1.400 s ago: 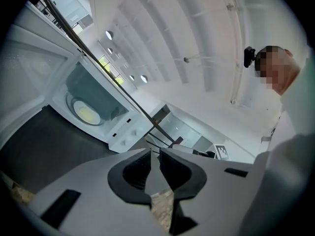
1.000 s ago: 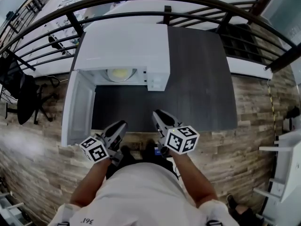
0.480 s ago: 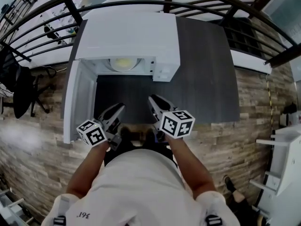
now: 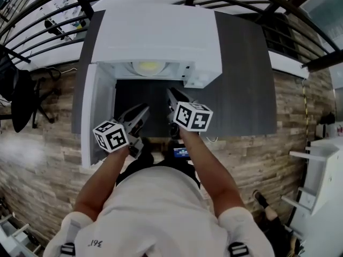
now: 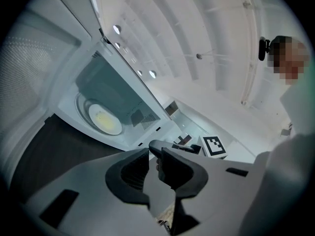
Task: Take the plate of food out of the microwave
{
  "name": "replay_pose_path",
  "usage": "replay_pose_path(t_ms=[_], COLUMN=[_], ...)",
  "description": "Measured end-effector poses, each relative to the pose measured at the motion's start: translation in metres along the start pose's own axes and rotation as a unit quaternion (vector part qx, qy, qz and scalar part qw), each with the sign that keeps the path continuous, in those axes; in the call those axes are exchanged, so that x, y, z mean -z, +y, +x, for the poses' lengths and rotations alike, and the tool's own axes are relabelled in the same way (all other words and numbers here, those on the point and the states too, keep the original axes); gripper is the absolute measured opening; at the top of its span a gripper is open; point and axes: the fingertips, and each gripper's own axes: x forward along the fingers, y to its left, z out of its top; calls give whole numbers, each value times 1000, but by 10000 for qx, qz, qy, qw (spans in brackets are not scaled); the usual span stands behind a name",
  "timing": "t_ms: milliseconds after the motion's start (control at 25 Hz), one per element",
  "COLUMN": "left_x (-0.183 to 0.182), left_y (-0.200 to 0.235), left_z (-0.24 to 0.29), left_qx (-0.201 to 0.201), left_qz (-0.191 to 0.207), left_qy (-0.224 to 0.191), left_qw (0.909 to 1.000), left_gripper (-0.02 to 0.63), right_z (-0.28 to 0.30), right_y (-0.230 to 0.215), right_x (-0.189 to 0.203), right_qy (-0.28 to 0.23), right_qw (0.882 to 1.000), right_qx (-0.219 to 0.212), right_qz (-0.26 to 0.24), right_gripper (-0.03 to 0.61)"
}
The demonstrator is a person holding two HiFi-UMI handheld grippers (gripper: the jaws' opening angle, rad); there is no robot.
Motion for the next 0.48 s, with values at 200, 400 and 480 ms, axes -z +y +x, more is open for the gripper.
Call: replay_pose_path(t_ms=[200,400,480], left_x=[-6,-6,-5], left_y=[28,44,49], left_z=[18,31,33], left_qx=[-248,-314,-339], left_qz=[-26,-108,-128], left_qy=[66,186,226], left_qw=[9997,9993,9991], left_gripper=[61,61,61], right_z=[51,93,106], right_y=[-14,-30,-35], right_x=[-6,-9,-7], right_qy=[-15,110,216], right_qw=[9981,9929,9919], right_qx=[310,604,729], right_qz=[541,1019,1020], right_gripper=[86,86,86])
